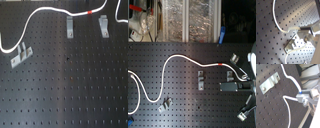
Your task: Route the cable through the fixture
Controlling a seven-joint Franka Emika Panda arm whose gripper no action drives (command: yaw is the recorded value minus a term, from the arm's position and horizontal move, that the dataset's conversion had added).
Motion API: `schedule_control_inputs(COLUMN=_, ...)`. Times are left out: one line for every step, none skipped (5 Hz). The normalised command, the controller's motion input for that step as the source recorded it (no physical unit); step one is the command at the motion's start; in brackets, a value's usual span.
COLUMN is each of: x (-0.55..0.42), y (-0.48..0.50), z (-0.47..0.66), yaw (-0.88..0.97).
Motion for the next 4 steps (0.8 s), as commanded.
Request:
schedule_control_inputs(x=-0.017, y=-0.003, z=0.0, yaw=0.0)
schedule_control_inputs(x=-0.244, y=-0.049, z=0.05, yaw=0.0)
schedule_control_inputs(x=-0.383, y=0.138, z=0.12, yaw=0.0)
schedule_control_inputs(x=-0.431, y=0.251, z=0.15, yaw=0.03)
